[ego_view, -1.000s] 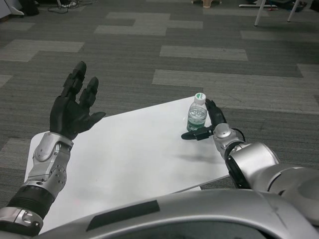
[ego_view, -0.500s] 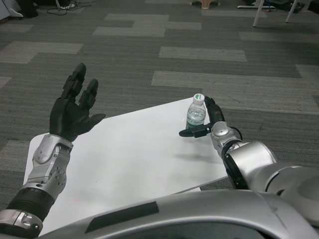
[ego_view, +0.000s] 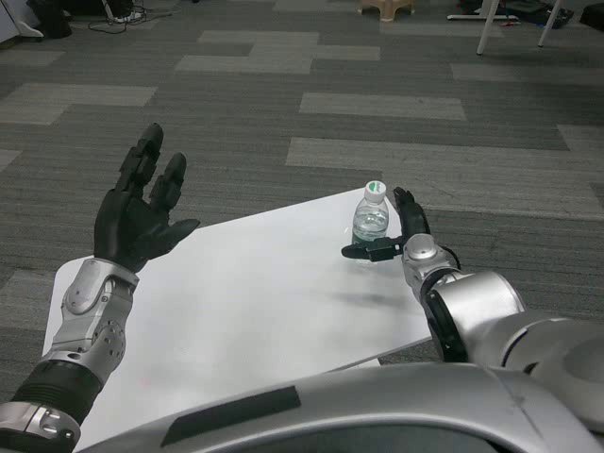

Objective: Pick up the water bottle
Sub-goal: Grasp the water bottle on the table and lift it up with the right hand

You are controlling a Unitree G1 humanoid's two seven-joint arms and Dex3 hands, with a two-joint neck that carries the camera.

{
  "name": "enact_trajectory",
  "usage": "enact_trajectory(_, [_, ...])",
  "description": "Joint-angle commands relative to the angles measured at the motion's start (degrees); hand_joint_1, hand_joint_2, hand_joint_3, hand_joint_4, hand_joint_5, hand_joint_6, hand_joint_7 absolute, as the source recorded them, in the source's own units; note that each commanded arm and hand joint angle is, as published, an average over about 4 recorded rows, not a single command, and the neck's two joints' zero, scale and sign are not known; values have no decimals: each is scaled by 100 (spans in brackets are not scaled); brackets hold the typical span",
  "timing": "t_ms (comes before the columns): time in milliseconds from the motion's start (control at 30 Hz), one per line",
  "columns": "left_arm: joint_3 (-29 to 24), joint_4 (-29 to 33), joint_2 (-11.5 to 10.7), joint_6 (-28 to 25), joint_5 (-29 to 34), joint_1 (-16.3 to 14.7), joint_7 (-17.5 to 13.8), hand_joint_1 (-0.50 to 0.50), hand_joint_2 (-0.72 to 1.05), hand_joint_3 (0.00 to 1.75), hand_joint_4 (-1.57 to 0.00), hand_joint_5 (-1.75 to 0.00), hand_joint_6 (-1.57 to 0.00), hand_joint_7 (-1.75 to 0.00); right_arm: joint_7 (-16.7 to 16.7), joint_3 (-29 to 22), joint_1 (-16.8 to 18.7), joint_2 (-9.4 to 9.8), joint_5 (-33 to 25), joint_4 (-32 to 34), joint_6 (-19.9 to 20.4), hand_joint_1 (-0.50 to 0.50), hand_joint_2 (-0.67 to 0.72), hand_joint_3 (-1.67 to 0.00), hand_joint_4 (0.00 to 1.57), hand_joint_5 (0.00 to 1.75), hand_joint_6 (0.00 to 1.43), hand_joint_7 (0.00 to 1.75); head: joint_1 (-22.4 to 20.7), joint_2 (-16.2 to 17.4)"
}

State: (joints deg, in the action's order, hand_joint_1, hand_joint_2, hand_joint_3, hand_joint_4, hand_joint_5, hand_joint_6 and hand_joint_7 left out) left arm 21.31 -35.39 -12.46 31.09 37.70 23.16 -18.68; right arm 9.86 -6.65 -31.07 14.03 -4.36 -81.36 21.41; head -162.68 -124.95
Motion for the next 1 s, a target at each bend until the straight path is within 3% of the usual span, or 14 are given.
enact_trajectory(33, [5,45,-28,-6,-2,4,5,-30,60,9,0,0,0,0,-39,6,-136,-34,-12,-62,-93,-33,-3,-16,0,0,0,0,-9,-15])
enact_trajectory(633, [14,50,-28,-6,-2,4,5,-30,60,9,0,0,0,0,-54,465,-156,-175,-12,-117,-128,-38,-3,-16,0,0,0,0,-26,-128])
enact_trajectory(767, [14,50,-28,-6,0,4,5,-30,60,9,0,0,0,0,-21,524,-206,-201,-12,-139,-128,-38,-10,-16,0,0,0,0,-56,-151])
enact_trajectory(1000, [14,50,-28,-6,0,4,5,-30,60,9,0,0,0,0,137,544,-279,-225,-12,-189,-128,-38,-3,-16,0,0,0,0,-80,-181])
